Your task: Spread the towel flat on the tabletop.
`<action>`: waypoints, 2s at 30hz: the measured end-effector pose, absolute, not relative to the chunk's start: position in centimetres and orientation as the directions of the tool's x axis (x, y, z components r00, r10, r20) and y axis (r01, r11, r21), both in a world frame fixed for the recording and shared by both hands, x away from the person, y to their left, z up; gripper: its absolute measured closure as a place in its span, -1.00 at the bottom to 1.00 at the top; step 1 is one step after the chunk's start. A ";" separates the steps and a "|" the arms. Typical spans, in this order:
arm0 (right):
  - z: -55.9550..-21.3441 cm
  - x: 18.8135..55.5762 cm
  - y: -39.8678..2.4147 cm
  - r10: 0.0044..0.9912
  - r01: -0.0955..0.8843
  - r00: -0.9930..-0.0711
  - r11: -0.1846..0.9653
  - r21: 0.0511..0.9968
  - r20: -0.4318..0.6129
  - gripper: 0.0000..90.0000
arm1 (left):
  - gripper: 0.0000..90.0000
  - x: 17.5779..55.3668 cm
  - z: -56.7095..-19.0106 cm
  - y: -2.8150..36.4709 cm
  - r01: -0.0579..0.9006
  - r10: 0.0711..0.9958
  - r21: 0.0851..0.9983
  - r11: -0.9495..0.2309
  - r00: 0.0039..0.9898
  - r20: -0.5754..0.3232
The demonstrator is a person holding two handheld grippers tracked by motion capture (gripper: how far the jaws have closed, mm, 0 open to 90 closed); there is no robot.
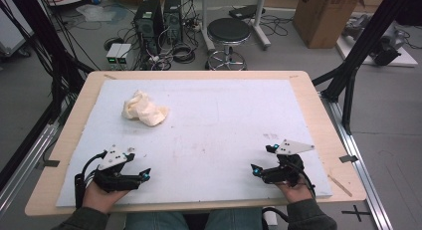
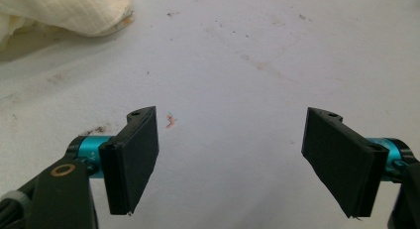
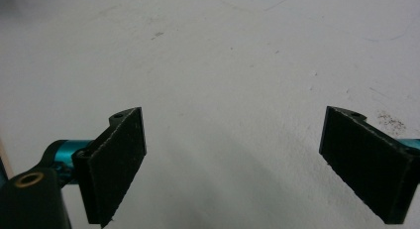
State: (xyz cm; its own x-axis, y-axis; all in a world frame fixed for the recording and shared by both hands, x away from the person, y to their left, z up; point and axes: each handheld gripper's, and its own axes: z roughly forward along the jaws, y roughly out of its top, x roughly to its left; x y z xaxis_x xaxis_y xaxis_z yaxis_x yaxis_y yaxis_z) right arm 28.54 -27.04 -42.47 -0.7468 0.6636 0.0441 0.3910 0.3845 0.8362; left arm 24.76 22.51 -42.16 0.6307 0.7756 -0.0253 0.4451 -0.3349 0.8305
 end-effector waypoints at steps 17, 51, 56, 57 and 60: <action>-42.6 28.6 -27.3 0.666 0.396 -0.744 0.375 0.838 0.054 -0.78 | -0.49 24.9 -42.2 22.3 0.444 0.770 0.830 -0.337 0.637 -0.028; -42.4 28.6 -27.0 0.653 0.390 -0.756 0.397 0.831 0.043 -0.78 | -0.49 24.2 -41.2 22.6 0.425 0.762 0.852 -0.306 0.646 -0.048; -42.3 28.7 -27.1 0.655 0.387 -0.754 0.387 0.837 0.046 -0.78 | -0.49 24.5 -40.6 22.4 0.415 0.759 0.859 -0.300 0.650 -0.049; -42.3 28.7 -27.2 0.655 0.389 -0.754 0.386 0.837 0.048 -0.78 | -0.49 24.5 -40.5 22.4 0.414 0.757 0.859 -0.303 0.652 -0.047; -42.3 28.9 -27.2 0.655 0.389 -0.754 0.384 0.838 0.050 -0.78 | -0.49 25.0 -40.0 22.4 0.410 0.757 0.863 -0.296 0.652 -0.050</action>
